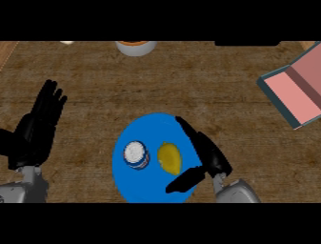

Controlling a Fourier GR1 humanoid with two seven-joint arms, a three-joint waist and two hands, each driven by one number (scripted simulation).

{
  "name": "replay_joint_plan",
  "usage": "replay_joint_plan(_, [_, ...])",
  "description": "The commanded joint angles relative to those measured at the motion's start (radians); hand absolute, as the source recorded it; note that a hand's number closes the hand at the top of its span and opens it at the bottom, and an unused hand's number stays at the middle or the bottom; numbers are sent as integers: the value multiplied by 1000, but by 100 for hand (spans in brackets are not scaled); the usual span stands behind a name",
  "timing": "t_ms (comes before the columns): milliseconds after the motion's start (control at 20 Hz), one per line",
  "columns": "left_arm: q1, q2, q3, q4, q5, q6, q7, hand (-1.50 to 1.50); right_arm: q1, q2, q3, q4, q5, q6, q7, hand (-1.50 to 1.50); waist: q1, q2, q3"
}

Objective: Pick the lemon from the plate and place it in the cardboard box

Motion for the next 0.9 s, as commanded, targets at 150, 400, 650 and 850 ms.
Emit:
replay_joint_plan(150, [4, -3, 19, -13, 6, -10, -1, 0, -68, 2, 86, 114, -43, -110, -1, -150, 2, 0, 0])
replay_joint_plan(400, [-34, 86, 114, 22, 89, -101, 17, 0, -71, 2, 38, 112, -4, -55, -40, -150, 0, 0, 0])
replay_joint_plan(650, [80, -17, 5, -50, -10, -29, -18, 0, -85, 2, 79, 117, -21, -103, -19, -150, 2, -1, 0])
replay_joint_plan(850, [2, -3, 29, 7, -4, -19, -4, 0, -45, 2, 134, 171, 56, -174, -165, 150, 2, 0, 0])
